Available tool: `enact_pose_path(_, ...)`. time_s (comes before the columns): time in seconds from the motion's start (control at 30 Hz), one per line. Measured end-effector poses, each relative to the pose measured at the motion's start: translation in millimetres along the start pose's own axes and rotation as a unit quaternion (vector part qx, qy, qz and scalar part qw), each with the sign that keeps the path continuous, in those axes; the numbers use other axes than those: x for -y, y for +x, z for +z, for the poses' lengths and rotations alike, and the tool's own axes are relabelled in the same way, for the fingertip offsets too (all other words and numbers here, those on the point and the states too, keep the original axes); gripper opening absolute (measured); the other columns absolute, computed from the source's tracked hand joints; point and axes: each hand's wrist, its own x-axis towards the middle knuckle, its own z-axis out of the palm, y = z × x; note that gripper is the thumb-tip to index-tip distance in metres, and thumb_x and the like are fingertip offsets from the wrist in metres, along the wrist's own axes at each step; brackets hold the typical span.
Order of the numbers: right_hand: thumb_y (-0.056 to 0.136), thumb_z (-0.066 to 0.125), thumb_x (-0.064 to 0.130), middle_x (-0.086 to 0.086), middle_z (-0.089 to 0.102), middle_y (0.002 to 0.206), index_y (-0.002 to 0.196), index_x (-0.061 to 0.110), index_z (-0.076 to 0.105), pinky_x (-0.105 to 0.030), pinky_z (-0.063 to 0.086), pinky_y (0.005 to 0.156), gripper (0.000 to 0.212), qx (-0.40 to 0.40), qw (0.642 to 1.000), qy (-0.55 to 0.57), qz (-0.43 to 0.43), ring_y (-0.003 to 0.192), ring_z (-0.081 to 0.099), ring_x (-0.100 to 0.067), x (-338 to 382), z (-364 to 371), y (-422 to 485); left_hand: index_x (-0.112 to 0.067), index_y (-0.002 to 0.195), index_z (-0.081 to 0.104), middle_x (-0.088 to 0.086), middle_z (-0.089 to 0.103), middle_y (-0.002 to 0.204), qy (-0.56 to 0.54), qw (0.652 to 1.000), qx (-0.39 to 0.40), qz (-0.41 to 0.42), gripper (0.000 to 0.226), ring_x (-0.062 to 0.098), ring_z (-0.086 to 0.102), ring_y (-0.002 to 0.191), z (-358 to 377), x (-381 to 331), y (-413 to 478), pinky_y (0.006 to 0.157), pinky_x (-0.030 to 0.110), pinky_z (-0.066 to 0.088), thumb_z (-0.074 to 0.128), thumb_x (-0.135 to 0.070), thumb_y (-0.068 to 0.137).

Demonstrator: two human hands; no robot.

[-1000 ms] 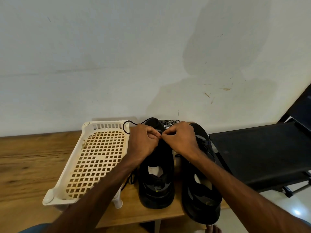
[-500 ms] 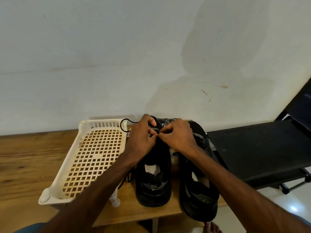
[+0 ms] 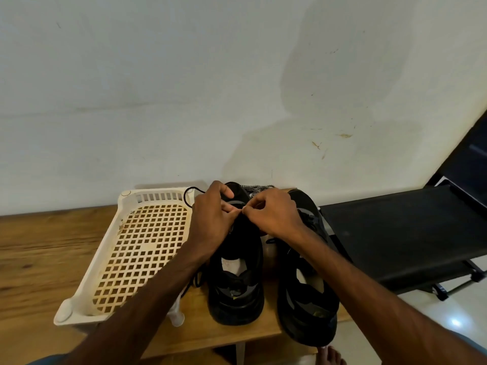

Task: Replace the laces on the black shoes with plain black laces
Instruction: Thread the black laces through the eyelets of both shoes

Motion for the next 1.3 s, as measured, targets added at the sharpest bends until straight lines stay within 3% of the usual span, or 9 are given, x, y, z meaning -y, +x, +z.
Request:
enact_pose_path(0.27,0.082,0.076,0.031,0.014,0.07,0.067,0.079,0.027,0.082,-0.01,0.036,0.055,0.008,-0.013,1.0,0.01,0.004,0.064,0.06,0.004,4.3,4.1,0.2,-0.015,0.106,0.065,-0.001,0.076,0.076,-0.027,0.991,0.034,-0.124,0.033,0.01,0.074,0.076,-4.3,-6.3,7.1,0.078,0.038,0.061,0.084,-0.01,0.078)
enact_pose_path(0.43,0.094,0.067,0.031,0.0,0.071,0.064,0.061,0.021,0.071,-0.02,0.046,0.057,0.034,-0.013,1.0,0.023,0.01,0.061,0.068,-0.014,4.4,3.2,2.6,-0.015,0.109,0.061,-0.003,0.075,0.073,-0.049,0.987,-0.011,-0.154,0.04,0.009,0.073,0.072,3.6,-6.8,2.0,0.071,0.034,0.061,0.085,-0.011,0.077)
enact_pose_path(0.6,0.091,0.073,0.012,-0.003,0.078,0.085,0.085,0.013,0.082,-0.044,0.064,0.076,0.011,0.031,0.996,0.073,0.032,0.077,0.076,-0.021,-0.8,-4.3,8.0,-0.019,0.108,0.064,-0.004,0.076,0.07,-0.085,0.982,-0.023,-0.165,0.042,0.003,0.072,0.062,7.0,-6.2,-2.2,0.053,0.018,0.055,0.087,-0.008,0.075)
enact_pose_path(0.93,0.095,0.062,0.018,-0.016,0.062,0.058,0.06,0.003,0.065,-0.037,0.053,0.059,0.039,0.04,0.998,0.022,-0.044,0.05,0.056,-0.026,0.5,-9.2,13.7,-0.014,0.102,0.072,-0.004,0.077,0.082,-0.028,0.99,0.046,-0.133,0.031,0.005,0.074,0.075,-1.0,-5.5,1.3,0.077,0.031,0.062,0.085,-0.007,0.075)
enact_pose_path(1.07,0.098,0.054,0.022,-0.007,0.076,0.08,0.076,0.009,0.069,-0.034,0.052,0.081,0.03,-0.029,0.962,0.27,0.02,0.077,0.069,-0.013,0.3,-39.3,22.7,-0.016,0.094,0.072,-0.008,0.076,0.08,0.002,0.993,0.026,-0.116,0.023,0.006,0.073,0.078,-2.0,-4.8,-0.3,0.083,0.037,0.061,0.085,-0.014,0.076)
enact_pose_path(1.13,0.101,0.049,0.022,-0.006,0.079,0.098,0.089,0.013,0.062,-0.042,0.052,0.096,0.02,-0.012,0.86,0.507,0.059,0.099,0.075,-0.02,-2.6,-55.5,24.2,-0.019,0.091,0.072,-0.011,0.074,0.076,0.006,0.995,0.017,-0.101,0.019,0.001,0.071,0.073,-3.4,-4.9,-0.6,0.079,0.034,0.062,0.085,-0.015,0.077)
enact_pose_path(1.2,0.101,0.051,0.019,-0.003,0.075,0.085,0.089,0.013,0.055,-0.044,0.054,0.093,0.014,-0.016,0.772,0.632,0.07,0.084,0.074,-0.022,-7.7,-64.8,23.4,-0.023,0.088,0.071,-0.014,0.073,0.074,0.009,0.996,-0.007,-0.083,0.018,-0.005,0.069,0.07,-8.7,-4.8,1.8,0.075,0.027,0.061,0.083,-0.013,0.078)
enact_pose_path(1.23,0.101,0.053,0.018,-0.001,0.066,0.074,0.089,0.013,0.056,-0.042,0.055,0.087,0.014,-0.023,0.769,0.635,0.07,0.073,0.068,-0.02,-10.3,-64.7,23.6,-0.024,0.088,0.071,-0.016,0.072,0.075,0.016,0.997,-0.031,-0.063,0.018,-0.007,0.069,0.071,-12.8,-5.1,4.4,0.073,0.022,0.06,0.081,-0.011,0.079)
enact_pose_path(1.3,0.102,0.058,0.016,0.005,0.055,0.068,0.094,0.01,0.063,-0.033,0.053,0.077,0.011,-0.043,0.866,0.497,0.038,0.063,0.054,-0.013,-11.9,-59.2,20.9,-0.021,0.092,0.071,-0.016,0.072,0.082,0.018,0.995,-0.1,-0.013,0.017,-0.007,0.068,0.075,-24.6,-5.3,11.2,0.07,0.011,0.052,0.078,-0.009,0.083)
